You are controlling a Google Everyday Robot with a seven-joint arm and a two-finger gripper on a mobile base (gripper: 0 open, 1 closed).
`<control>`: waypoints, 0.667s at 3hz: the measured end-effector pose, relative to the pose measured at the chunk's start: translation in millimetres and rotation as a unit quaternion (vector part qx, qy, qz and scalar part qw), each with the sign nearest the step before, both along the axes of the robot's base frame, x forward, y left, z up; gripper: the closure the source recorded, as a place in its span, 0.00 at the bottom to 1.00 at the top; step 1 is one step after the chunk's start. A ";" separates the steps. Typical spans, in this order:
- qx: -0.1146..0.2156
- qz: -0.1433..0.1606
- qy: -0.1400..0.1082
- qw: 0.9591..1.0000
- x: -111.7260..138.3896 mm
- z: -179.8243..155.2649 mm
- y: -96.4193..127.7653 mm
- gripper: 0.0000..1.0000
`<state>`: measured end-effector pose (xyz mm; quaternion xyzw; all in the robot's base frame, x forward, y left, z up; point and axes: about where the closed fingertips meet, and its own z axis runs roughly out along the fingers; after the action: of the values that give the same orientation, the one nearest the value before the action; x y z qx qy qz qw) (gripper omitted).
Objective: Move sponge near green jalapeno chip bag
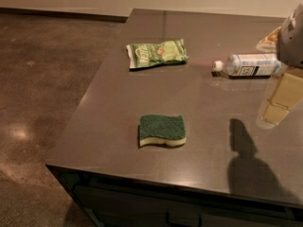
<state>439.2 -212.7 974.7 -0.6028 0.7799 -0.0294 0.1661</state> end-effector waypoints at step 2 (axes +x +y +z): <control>0.045 0.017 0.035 0.998 5.6 -37.3 33.4 0.00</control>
Offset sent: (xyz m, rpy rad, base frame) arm 0.0113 0.0586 -0.0698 0.1439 0.1510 0.0571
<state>444.8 -179.3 937.3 -0.6082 0.7756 0.0300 0.1659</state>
